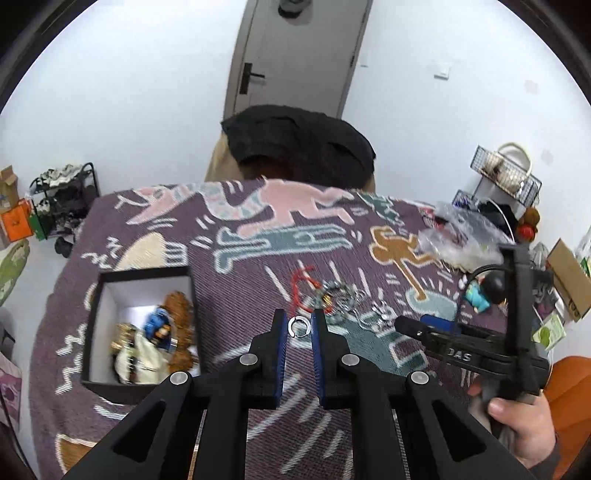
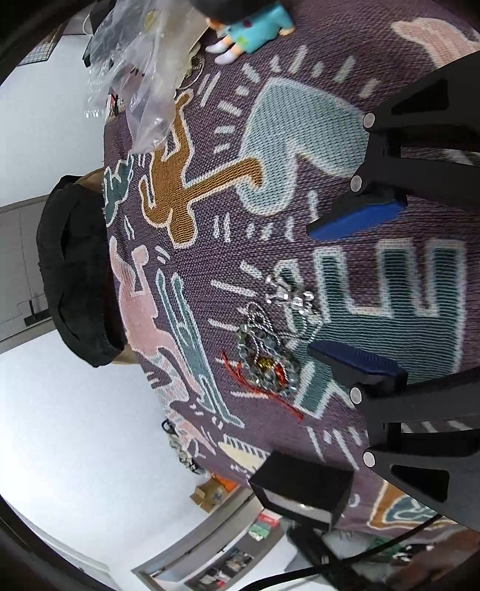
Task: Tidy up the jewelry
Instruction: 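Grasp the small silver ring with the left tool while the right tool grasps the silver robot charm, then carry the silver ring to the black box and open the left tool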
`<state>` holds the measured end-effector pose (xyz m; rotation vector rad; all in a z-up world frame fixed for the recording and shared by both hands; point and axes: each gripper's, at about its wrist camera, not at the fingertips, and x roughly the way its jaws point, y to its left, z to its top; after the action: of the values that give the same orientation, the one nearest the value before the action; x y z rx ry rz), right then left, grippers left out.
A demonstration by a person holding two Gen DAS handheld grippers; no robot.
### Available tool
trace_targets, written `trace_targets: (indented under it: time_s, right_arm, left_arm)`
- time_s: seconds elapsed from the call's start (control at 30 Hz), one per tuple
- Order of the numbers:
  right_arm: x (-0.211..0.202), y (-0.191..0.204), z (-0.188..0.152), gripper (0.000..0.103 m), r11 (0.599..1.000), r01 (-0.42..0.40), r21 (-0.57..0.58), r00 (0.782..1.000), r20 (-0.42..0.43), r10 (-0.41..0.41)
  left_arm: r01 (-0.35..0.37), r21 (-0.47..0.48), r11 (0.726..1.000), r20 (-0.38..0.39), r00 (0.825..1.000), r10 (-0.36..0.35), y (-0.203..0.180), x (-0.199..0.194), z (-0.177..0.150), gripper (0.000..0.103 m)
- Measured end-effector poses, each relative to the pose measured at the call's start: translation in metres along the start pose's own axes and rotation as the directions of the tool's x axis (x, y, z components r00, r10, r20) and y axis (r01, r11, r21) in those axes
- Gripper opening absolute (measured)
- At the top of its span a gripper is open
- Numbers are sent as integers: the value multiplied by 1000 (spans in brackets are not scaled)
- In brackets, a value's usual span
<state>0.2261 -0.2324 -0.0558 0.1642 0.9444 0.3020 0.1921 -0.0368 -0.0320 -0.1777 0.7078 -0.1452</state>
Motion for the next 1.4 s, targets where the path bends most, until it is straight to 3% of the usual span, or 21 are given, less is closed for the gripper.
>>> trace_targets:
  time_s: [0.37,0.47,0.53,0.7,0.97,1.4]
  right_arm:
    - [39,19,17,56,994,91,-56,994,-52,-94]
    - [43,27,16,32,978,182,-105,982,-36,-187]
    - [42,27,13,17,972,200,-120,978,-26,-205]
    - [31,25,8,16,980,157,-121,986,-31,-162]
    - [-23,34,25,16,979,148,-138,987,86,-137]
    - [-125,98,74,16,936,217,-275,950,282,-137]
  left_arm:
    - [-47,-59,997,44,998,49,44,-23,7,13]
    - [-53,-76,996,56,997,57,54,-29,9,13]
    - [-53,-85,995,63,996,59,59,-32,9,13]
    - [-49,-99,994,72,996,57,67,-36,10,13]
    - [-41,-108,993,86,995,50,74,-44,11,13]
    - [-23,-110,994,108,993,35,86,-54,15,13]
